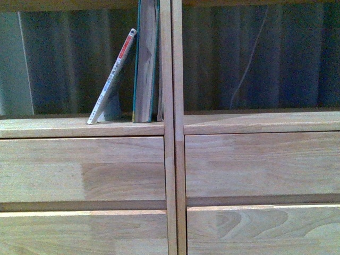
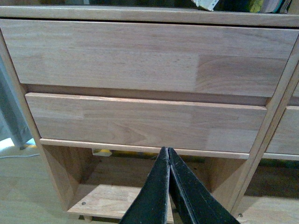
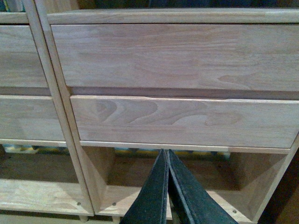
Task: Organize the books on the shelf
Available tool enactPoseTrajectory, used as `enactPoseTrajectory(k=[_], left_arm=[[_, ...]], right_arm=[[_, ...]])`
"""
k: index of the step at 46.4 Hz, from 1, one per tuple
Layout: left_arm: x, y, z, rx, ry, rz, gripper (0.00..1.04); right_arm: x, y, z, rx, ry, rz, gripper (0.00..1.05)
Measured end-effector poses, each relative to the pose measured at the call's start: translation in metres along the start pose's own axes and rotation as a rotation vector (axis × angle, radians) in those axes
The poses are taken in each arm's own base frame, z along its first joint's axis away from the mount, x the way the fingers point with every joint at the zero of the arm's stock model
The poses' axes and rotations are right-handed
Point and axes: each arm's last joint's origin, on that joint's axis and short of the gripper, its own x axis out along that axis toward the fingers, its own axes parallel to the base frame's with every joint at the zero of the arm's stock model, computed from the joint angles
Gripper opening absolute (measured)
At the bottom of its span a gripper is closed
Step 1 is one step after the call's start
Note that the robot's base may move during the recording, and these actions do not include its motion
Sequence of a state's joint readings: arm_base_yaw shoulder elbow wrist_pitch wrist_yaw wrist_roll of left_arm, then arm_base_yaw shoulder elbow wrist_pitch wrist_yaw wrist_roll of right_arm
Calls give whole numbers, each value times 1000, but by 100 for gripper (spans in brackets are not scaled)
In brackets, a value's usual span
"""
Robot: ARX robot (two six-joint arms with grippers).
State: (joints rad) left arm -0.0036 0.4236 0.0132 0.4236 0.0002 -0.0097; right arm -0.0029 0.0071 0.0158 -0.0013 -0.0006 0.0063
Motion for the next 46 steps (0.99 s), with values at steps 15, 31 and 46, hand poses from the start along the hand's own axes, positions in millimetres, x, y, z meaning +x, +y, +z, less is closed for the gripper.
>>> enactPoseTrajectory(k=[15, 31, 46], left_arm=[[-9, 0, 1, 0, -1, 0, 3], [-18, 0, 0, 0, 2, 1, 3], [-27, 0, -2, 2, 3, 0, 3]], right_arm=[[0, 0, 0, 0, 0, 0, 3], [0, 0, 0, 0, 0, 0, 3], [0, 0, 0, 0, -1, 0, 3]])
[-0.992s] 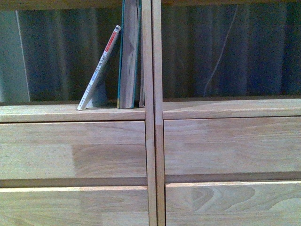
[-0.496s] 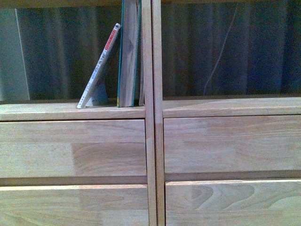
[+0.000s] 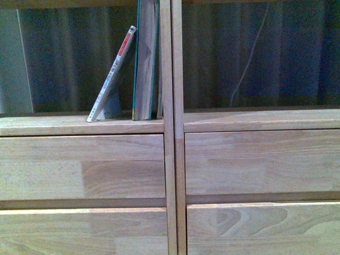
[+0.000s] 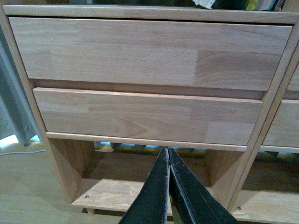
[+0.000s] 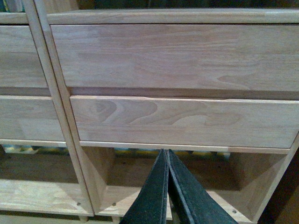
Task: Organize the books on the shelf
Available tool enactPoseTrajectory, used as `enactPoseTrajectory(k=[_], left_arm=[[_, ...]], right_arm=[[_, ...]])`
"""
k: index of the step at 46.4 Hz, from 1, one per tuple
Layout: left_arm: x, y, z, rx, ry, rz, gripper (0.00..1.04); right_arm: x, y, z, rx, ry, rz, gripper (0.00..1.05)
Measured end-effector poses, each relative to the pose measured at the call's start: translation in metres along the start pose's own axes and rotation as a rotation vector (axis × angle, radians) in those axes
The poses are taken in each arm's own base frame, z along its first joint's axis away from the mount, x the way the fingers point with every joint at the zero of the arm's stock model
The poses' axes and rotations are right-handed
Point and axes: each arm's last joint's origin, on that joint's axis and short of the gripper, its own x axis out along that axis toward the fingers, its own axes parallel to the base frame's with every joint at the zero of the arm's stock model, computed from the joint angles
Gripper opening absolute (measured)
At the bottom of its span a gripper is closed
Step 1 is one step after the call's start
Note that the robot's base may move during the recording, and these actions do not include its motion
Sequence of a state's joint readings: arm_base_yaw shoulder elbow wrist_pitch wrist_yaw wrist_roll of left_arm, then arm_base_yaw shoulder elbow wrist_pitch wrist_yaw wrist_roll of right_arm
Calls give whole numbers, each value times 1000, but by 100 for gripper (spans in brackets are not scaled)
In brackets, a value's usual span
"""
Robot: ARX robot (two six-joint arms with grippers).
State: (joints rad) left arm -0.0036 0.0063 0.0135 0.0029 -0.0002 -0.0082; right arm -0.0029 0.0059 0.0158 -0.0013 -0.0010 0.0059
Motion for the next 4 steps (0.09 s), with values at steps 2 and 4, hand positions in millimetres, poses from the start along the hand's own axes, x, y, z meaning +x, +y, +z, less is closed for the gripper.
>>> enactPoseTrajectory(k=[2, 4], left_arm=[[0, 0, 0, 0, 1, 0, 8], [0, 0, 0, 0, 2, 0, 14]], right_arm=[[0, 0, 0, -2, 0, 0, 5], [0, 0, 0, -2, 0, 0, 12]])
